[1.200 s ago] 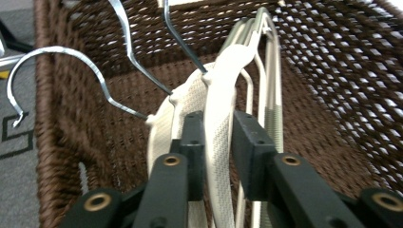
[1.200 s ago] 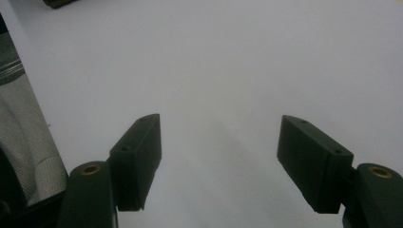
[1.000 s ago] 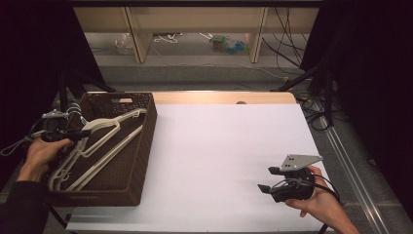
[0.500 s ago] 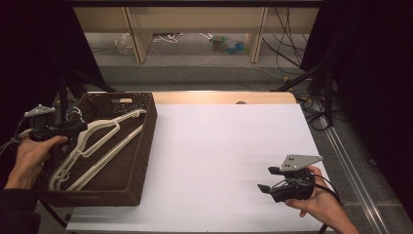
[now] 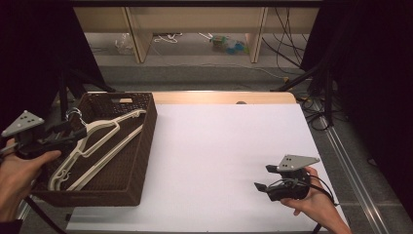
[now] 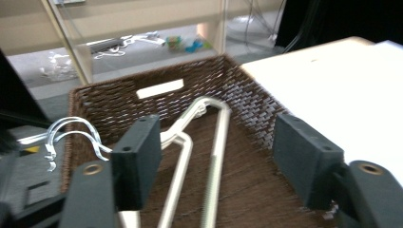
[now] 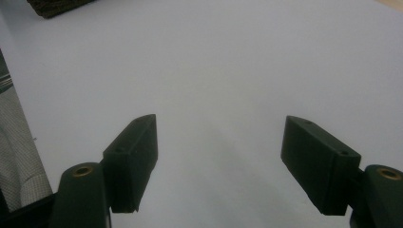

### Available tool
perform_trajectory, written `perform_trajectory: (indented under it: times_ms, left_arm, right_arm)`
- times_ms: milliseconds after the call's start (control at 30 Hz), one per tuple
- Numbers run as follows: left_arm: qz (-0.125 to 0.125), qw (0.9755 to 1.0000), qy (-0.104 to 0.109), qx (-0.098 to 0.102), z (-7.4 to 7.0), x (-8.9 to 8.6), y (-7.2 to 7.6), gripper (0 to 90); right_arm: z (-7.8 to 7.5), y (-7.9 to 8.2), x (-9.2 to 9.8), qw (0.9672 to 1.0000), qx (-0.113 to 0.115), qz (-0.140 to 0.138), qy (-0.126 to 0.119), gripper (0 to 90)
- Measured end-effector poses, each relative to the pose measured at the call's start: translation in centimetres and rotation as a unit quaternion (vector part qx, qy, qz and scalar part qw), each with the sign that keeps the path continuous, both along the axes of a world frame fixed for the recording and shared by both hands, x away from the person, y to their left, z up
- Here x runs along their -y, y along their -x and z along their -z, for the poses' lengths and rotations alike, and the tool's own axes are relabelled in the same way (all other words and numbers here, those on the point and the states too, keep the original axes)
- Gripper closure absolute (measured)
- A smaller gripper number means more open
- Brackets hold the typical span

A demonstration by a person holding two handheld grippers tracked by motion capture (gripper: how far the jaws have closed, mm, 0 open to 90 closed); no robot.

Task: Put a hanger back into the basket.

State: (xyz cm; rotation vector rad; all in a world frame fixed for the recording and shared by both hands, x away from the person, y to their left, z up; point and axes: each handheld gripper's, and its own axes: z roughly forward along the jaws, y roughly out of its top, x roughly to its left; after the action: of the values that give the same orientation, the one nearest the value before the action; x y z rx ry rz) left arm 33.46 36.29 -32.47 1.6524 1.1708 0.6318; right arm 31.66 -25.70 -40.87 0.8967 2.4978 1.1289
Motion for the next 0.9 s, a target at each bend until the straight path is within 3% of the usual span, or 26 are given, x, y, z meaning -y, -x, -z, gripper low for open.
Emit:
perform_trajectory:
  times_ms: [33, 167, 267, 300, 333, 433, 467, 500, 633, 667, 700, 733, 833, 900]
  left_arm:
    - [0.004, 0.9999, 0.012, -0.002, -0.1, 0.4, 0.4, 28.9]
    - [0.028, 0.9993, 0.02, 0.013, 0.2, 2.8, 2.0, 24.7]
    - [0.044, 0.9985, 0.023, 0.024, 0.7, 5.0, 3.0, 23.5]
    - [0.071, 0.997, 0.018, 0.025, 1.3, 6.3, 3.4, 22.8]
    - [0.071, 0.997, 0.018, 0.025, 1.3, 6.3, 3.4, 21.8]
    - [0.09, 0.995, 0.033, 0.03, 2.3, 8.8, 3.7, 21.1]
    - [0.082, 0.9949, 0.053, 0.027, 2.7, 9.8, 4.0, 21.0]
    - [0.097, 0.9936, 0.041, 0.039, 3.0, 10.5, 3.8, 21.0]
    - [0.131, 0.9904, 0.021, 0.041, 4.4, 13.3, 4.1, 18.2]
    - [0.143, 0.989, 0.013, 0.037, 5.3, 14.6, 4.2, 17.9]
    - [0.143, 0.989, 0.013, 0.037, 5.3, 14.6, 4.2, 17.9]
    - [0.153, 0.9878, 0.0, 0.029, 6.4, 15.7, 4.4, 17.9]
    - [0.166, 0.9859, -0.002, 0.023, 7.5, 16.6, 4.7, 17.8]
    - [0.162, 0.9867, 0.006, 0.015, 8.7, 17.2, 5.1, 17.8]
  right_arm:
    - [0.0, 0.0, 0.0, 1.0, 0.001, 0.0, 0.0, 29.1]
    - [0.0, 0.0, 0.1, 0.9999, 0.007, 0.006, -0.008, 27.9]
    - [0.0, -0.1, 0.1, 0.9997, 0.011, 0.007, -0.019, 27.7]
    - [0.1, -0.1, 0.1, 0.9997, 0.011, 0.008, -0.02, 27.4]
    - [0.1, 0.0, 0.1, 0.9996, 0.008, 0.012, -0.022, 27.1]
    - [0.2, 0.0, 0.1, 0.9995, 0.012, 0.012, -0.025, 26.2]
    - [0.3, 0.0, 0.1, 0.9994, 0.017, 0.009, -0.027, 25.5]
    - [0.3, 0.0, 0.1, 0.9994, 0.017, 0.009, -0.027, 25.5]
    - [0.3, 0.2, 0.1, 0.999, 0.024, 0.013, -0.036, 24.3]
    - [0.3, 0.4, 0.2, 0.9984, 0.038, 0.018, -0.039, 22.2]
    - [0.3, 0.4, 0.2, 0.9984, 0.038, 0.018, -0.039, 22.2]
    - [0.4, 0.5, 0.2, 0.9979, 0.041, 0.023, -0.045, 21.3]
    - [0.4, 0.8, 0.4, 0.9972, 0.044, 0.03, -0.052, 19.2]
    - [0.5, 1.1, 0.6, 0.9961, 0.048, 0.041, -0.061, 19.2]
